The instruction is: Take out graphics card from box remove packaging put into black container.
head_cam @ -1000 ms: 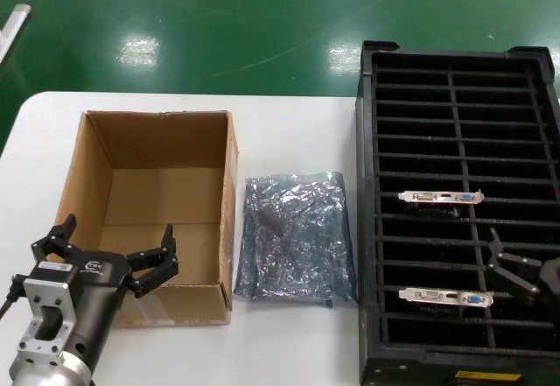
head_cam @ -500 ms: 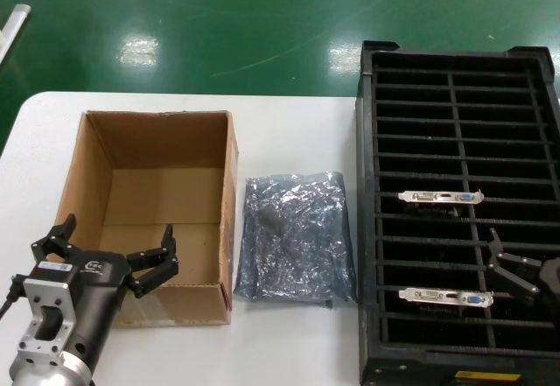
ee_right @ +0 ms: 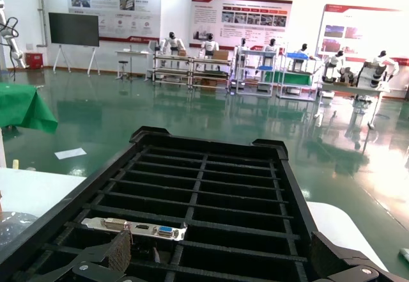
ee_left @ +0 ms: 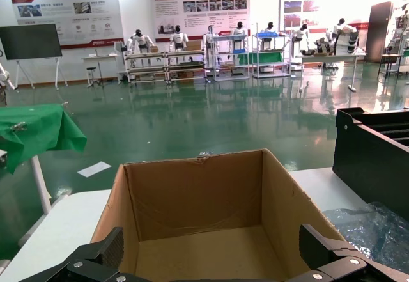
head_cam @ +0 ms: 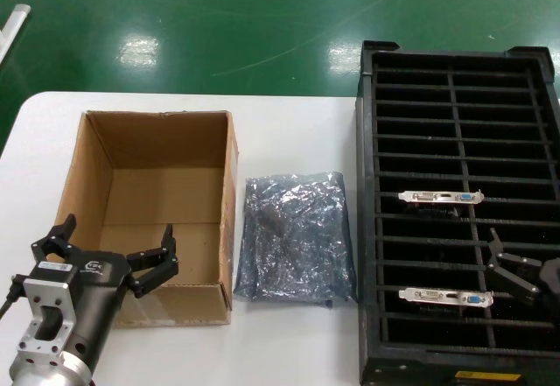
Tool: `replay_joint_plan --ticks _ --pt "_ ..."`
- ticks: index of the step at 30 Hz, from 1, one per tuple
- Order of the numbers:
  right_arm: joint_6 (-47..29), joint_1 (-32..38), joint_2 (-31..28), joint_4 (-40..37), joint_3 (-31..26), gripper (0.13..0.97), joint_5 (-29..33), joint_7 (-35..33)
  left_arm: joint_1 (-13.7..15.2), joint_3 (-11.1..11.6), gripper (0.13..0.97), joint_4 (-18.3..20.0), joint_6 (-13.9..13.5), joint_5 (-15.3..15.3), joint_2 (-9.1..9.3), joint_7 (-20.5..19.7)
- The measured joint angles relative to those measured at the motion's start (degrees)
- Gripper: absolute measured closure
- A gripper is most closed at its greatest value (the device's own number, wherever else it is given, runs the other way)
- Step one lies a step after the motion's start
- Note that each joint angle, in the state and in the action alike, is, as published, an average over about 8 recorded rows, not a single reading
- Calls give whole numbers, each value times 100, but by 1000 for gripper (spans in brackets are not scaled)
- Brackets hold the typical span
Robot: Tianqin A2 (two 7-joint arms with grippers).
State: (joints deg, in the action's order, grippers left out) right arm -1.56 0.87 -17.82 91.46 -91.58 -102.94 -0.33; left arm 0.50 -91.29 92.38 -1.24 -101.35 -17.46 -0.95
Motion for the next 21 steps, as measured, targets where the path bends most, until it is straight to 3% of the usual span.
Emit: replay_joint_plan --ticks 21 --pt "0 0 0 0 0 129 0 0 0 0 132 0 0 0 0 0"
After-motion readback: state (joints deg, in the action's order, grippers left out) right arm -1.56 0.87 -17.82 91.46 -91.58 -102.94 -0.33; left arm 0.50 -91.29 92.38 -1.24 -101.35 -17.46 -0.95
